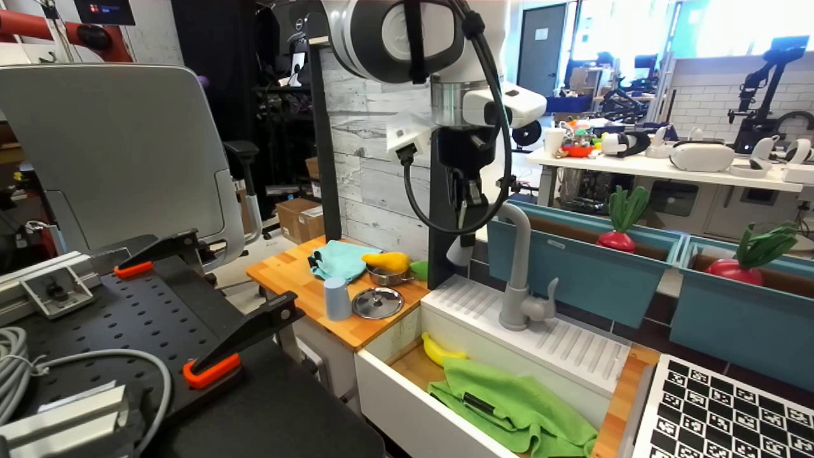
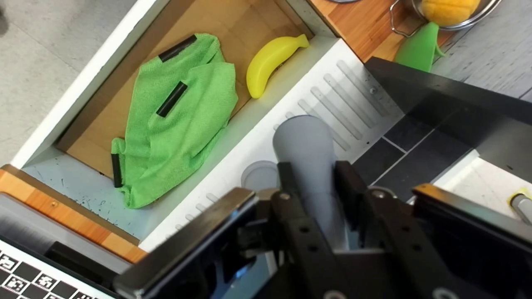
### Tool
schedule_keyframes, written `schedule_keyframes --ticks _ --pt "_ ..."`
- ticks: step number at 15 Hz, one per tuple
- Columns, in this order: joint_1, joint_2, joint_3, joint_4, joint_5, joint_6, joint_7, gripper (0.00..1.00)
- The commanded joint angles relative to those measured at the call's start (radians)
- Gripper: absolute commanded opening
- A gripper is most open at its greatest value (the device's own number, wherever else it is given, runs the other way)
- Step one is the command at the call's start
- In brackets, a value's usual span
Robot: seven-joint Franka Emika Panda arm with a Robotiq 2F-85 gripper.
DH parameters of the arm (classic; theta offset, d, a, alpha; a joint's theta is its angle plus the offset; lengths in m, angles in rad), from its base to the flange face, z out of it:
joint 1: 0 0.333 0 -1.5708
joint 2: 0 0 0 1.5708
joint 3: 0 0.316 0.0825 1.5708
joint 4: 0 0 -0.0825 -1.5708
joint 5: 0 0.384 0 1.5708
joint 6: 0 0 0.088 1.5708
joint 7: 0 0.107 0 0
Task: Put the plush in the bowl, wipe the counter with the blue towel and move the faucet to the center
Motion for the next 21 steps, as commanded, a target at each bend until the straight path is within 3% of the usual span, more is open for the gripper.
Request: schedule_keyframes --ticks 1,11,12,13,15,20,21 --pt "-0.065 0.028 -0.001 -0.013 -0.020 -0.013 -0.035 0.07" --pt "-0.087 0.020 0.000 -0.019 -0.015 -0.029 -0.031 0.07" --pt "-0.087 0.020 0.000 -0.018 -0.014 -0.036 -0.028 0.19" --pt "-0.077 0.021 -0.011 -0.020 -0.024 -0.037 -0.018 0.54" --pt "-0.073 0.026 -0.030 -0.027 -0.030 -0.038 -0.005 0.60" --pt "-0.092 0.044 -0.052 -0.028 -0.031 -0.052 0.000 0.97" --pt "-0.091 0.047 -0.053 -0.026 -0.032 -0.053 0.001 1.00"
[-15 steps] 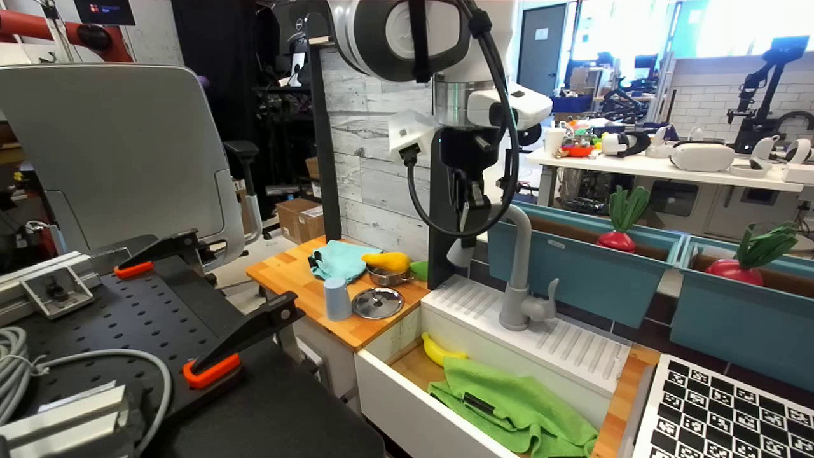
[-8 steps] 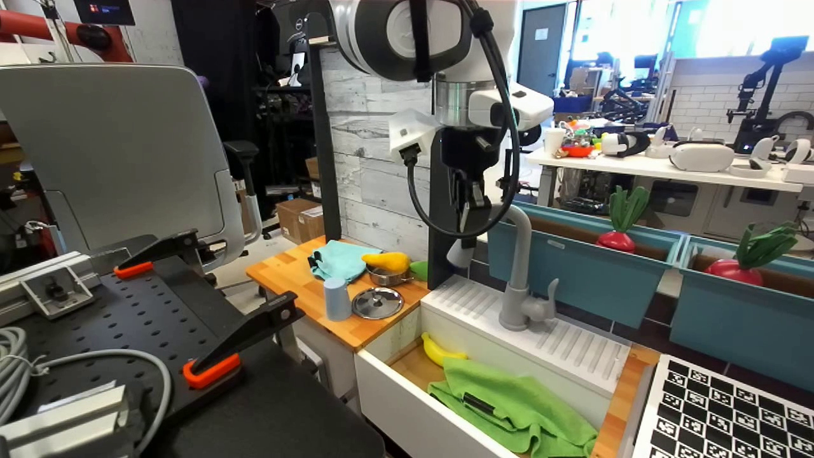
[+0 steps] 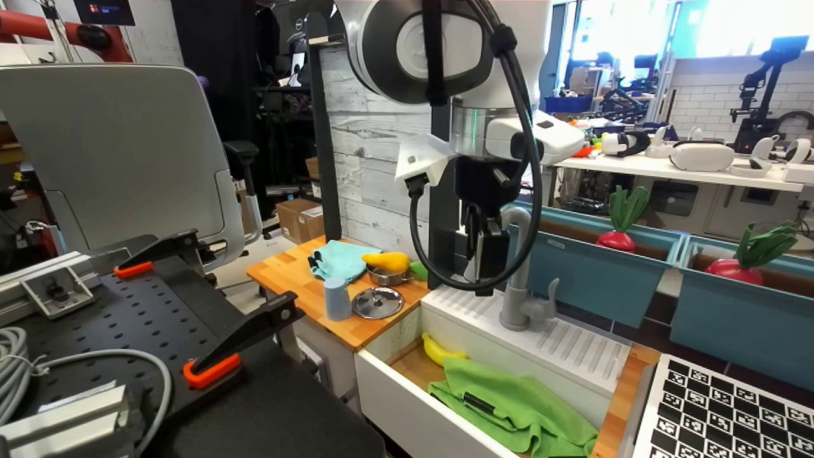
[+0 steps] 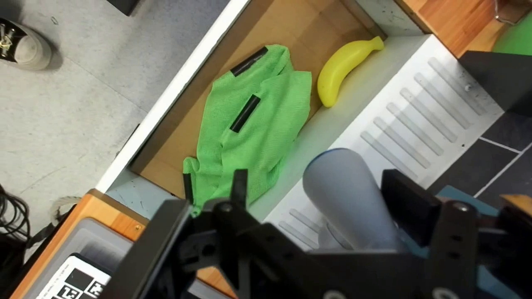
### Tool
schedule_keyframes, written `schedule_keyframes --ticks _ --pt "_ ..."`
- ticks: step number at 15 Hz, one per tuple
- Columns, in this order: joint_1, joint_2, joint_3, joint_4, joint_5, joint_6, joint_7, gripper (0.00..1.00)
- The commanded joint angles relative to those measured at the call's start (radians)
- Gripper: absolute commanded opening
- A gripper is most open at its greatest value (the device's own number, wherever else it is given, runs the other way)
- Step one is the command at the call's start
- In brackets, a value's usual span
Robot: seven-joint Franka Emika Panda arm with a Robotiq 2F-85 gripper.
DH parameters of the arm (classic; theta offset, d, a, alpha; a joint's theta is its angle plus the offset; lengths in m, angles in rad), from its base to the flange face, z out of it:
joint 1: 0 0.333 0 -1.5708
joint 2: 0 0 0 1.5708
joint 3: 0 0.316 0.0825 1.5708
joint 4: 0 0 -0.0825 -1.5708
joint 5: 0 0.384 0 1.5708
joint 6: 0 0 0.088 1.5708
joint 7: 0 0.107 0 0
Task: Put the plush in the bowl, wipe the counter with the blue towel and move the faucet to the center
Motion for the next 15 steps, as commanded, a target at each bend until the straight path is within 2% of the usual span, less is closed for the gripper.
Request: schedule_keyframes --ticks 1,10,15 --pt "-0.020 0.024 -0.023 0.002 -0.030 -0.019 0.009 1.00" --pt "-0.057 -0.048 0.065 -0.081 0.012 -0.026 -0.071 1.00" --pt "-0.062 -0.148 0.096 -0.177 0.015 -0.040 -0.097 1.00"
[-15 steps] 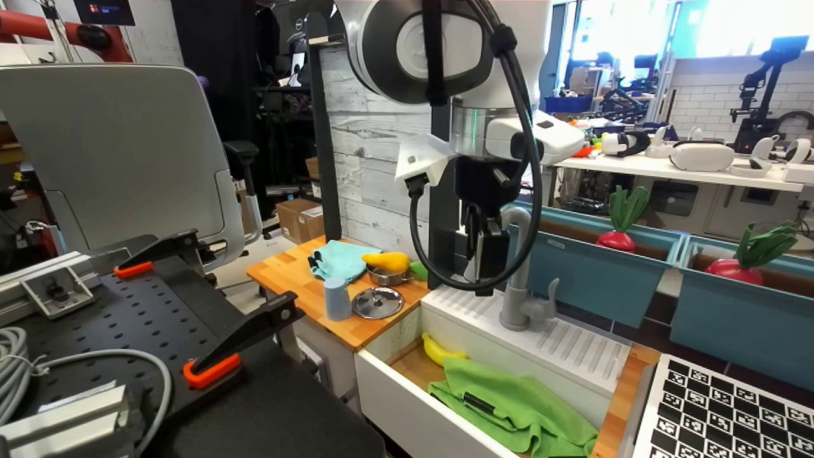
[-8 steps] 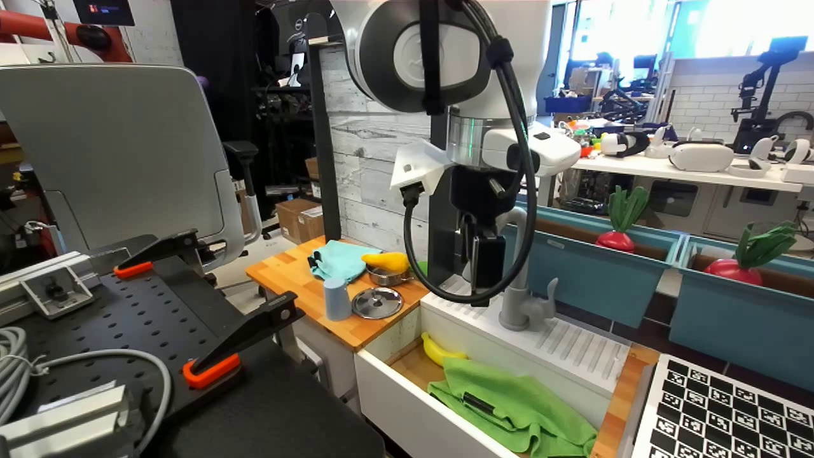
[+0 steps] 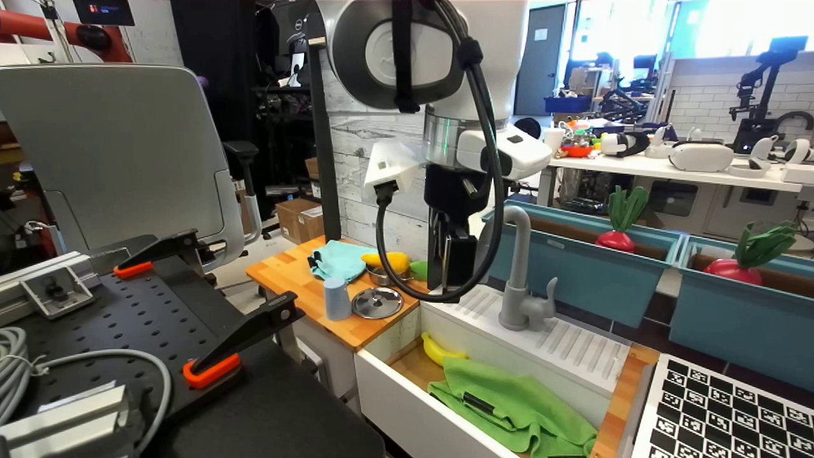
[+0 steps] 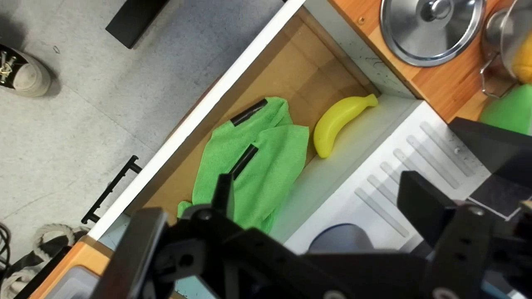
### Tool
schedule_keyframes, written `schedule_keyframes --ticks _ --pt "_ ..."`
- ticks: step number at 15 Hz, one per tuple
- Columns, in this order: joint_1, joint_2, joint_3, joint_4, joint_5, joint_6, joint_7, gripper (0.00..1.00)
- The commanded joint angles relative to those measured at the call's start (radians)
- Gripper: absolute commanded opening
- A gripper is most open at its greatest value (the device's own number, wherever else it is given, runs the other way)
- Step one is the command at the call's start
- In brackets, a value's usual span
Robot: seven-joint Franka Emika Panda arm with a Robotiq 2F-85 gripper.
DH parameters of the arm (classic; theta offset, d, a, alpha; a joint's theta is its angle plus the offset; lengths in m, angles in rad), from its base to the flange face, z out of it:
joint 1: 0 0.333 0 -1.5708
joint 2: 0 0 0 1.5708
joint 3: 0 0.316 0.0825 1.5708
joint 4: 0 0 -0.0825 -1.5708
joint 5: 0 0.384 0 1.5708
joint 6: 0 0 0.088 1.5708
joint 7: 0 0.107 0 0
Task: Put the plush in the bowl, wipe the counter with the blue towel and move the faucet to the center
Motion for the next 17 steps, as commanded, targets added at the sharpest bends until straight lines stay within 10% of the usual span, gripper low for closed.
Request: schedule_keyframes --ticks 1,7,17 --pt "-0.015 -0.137 0.028 -0.118 0.011 -0.032 -0.043 1.00" --pt "0.012 -0.343 0.013 -0.255 -0.016 -0.139 -0.076 1.00" --pt "0.010 -0.258 0.009 -0.197 0.003 -0.104 -0.064 1.00"
